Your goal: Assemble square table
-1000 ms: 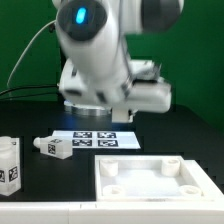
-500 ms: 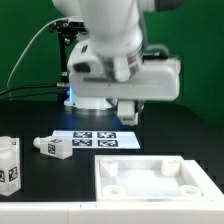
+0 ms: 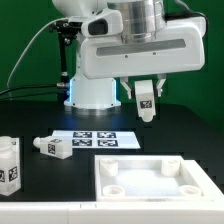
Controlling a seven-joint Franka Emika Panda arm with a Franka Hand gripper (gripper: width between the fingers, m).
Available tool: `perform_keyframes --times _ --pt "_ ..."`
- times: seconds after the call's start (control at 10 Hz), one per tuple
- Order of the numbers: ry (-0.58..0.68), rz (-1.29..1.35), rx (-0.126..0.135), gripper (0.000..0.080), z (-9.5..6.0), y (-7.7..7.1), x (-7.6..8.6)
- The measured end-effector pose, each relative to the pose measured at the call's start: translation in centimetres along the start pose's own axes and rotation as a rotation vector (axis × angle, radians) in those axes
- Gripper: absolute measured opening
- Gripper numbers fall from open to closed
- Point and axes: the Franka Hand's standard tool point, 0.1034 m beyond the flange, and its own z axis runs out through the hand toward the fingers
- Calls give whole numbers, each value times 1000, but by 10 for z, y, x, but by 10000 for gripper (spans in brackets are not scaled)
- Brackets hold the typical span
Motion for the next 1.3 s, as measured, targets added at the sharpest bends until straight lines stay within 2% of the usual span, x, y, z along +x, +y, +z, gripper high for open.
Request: perform_keyframes --times 0.1,0.2,0.3,0.4,0.5,0.7,0.9,1.0,1.1,1.2,1.3 --pt "84 -36 -16 282 -3 -4 10" --pt "151 -93 -36 282 -9 -15 29" --pt "177 -107 -28 282 -11 -28 46" --pt "266 -153 -32 282 -16 -46 69" --pt "341 -203 -26 282 -17 -56 77" --pt "473 -199 -12 282 -13 -51 73" --pt "471 -201 -14 282 -11 -50 74" --pt "469 -265 -41 282 -3 -47 85" --pt "468 -319 -59 282 1 -50 101" --pt "479 -367 -69 282 3 -55 115" --pt "477 -352 -63 282 3 -54 112"
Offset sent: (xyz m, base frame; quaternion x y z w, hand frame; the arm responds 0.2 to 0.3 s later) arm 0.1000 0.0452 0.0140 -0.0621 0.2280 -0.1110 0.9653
